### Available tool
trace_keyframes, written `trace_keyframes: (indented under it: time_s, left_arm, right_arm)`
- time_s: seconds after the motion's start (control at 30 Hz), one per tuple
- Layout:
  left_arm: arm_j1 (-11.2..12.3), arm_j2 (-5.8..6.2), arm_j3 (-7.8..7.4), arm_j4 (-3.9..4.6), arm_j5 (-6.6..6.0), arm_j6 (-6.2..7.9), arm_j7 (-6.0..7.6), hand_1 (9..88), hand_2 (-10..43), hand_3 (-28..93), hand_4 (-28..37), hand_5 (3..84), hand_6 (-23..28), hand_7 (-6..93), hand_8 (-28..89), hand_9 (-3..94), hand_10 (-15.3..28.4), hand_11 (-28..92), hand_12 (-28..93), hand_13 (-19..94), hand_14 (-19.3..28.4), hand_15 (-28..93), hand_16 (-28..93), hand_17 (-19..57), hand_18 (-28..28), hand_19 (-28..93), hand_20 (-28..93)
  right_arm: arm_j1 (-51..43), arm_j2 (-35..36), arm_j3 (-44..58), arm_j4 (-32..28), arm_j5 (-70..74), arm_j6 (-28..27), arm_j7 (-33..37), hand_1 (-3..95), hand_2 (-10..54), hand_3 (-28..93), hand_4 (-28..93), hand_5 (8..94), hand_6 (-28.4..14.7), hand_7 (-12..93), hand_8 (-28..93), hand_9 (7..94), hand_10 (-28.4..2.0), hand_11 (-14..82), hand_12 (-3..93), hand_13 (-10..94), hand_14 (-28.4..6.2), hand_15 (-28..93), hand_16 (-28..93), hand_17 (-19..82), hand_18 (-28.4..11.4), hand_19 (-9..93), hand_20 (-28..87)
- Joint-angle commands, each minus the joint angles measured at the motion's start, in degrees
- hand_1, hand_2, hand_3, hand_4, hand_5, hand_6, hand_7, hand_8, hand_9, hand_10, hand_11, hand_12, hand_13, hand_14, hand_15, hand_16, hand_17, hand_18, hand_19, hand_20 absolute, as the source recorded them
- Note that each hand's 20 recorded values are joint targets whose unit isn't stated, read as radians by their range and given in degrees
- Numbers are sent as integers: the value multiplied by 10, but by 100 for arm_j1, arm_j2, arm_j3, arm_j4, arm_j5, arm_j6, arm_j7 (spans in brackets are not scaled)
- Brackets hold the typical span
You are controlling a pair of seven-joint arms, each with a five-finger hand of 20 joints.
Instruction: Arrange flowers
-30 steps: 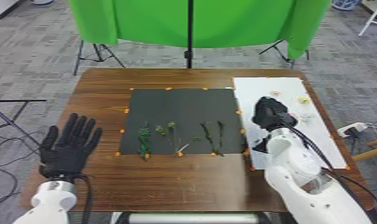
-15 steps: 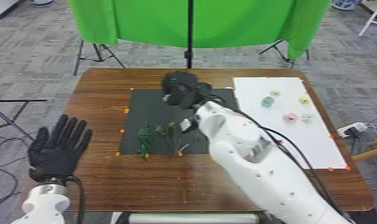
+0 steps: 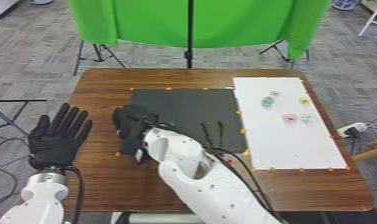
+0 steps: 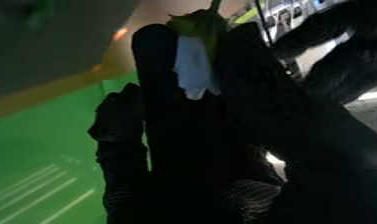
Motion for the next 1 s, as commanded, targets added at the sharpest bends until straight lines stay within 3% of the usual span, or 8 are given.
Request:
trace_keyframes:
  time_s: [0.03, 0.17, 0.23, 0.37, 0.5, 0.77, 0.9, 1.0]
  left_arm:
    - [13, -9, 76, 63, -25, 86, -54, 260, 190, 763, -283, 457, 95, 124, -108, 401, 146, 198, 68, 299, 155, 312, -82, -67, 127, 353, 107]
    - [-54, 2, 158, 85, -58, 61, 29, 260, 190, 763, -283, 457, 95, 124, -108, 402, 147, 199, 68, 299, 155, 313, -82, -67, 127, 354, 107]
    - [-106, 8, 185, 111, -40, 32, -10, 260, 190, 763, -283, 457, 95, 125, -108, 401, 147, 199, 68, 299, 154, 313, -82, -67, 127, 355, 107]
    - [-108, 0, 180, 128, 22, -38, -58, 259, 191, 764, -283, 471, 102, 128, -106, 402, 148, 199, 68, 299, 154, 313, -83, -67, 127, 355, 107]
    - [-62, -38, 155, 115, -28, -40, 8, 260, 191, 764, -283, 476, 104, 127, -106, 403, 147, 200, 68, 299, 155, 314, -83, -68, 127, 354, 107]
    - [-98, -92, 161, 124, -24, -41, -42, 261, 191, 762, -283, 467, 99, 129, -107, 403, 147, 200, 68, 297, 156, 314, -83, -68, 127, 356, 107]
    - [-19, -276, 56, 114, -54, -75, -143, 260, 191, 762, -283, 466, 99, 129, -107, 401, 148, 200, 68, 296, 156, 315, -83, -68, 127, 356, 107]
    - [78, -384, -31, 102, -8, -100, -260, 260, 191, 763, -283, 466, 99, 129, -107, 402, 147, 199, 67, 296, 156, 315, -82, -69, 127, 357, 107]
  right_arm:
    - [-147, -122, 87, 79, -347, -206, -68, 548, -95, 758, -283, 577, -47, 403, -86, 610, -159, 312, 247, 582, -79, 541, 325, 345, -188, 886, 444]
    - [-100, -213, 93, 218, -936, -429, -299, 524, -95, 779, -283, 578, -41, 318, -161, 576, -170, 286, 175, 561, -98, 560, 311, 334, -199, 896, 456]
    - [-79, -221, 72, 256, -1012, -404, -175, 510, -95, 793, -283, 573, -37, 308, -186, 562, -171, 277, 170, 545, -109, 580, 298, 326, -209, 909, 466]
    - [-53, -170, 81, 201, -785, -484, 1, 479, -95, 819, -283, 577, -40, 297, -188, 553, -174, 267, 167, 531, -124, 607, 272, 322, -215, 915, 472]
    - [-13, -109, 24, 14, -766, -478, 59, 452, -95, 845, -283, 572, -42, 279, -185, 517, -184, 215, 152, 501, -143, 654, 216, 320, -219, 924, 478]
    - [27, -28, 42, -302, -279, -662, 415, 439, -95, 854, -283, 539, -42, 243, -175, 448, -197, 165, 141, 449, -158, 702, 171, 310, -222, 932, 495]
    - [-103, 287, 142, -784, 505, -366, 650, 431, -95, 861, -283, 491, -43, 222, -165, 416, -206, 165, 141, 432, -163, 711, 158, 309, -222, 932, 503]
    - [-362, 701, 433, -1350, 1289, 140, 901, 397, -95, 871, -283, 387, -37, 182, -154, 381, -214, 173, 143, 432, -165, 720, 146, 314, -224, 932, 511]
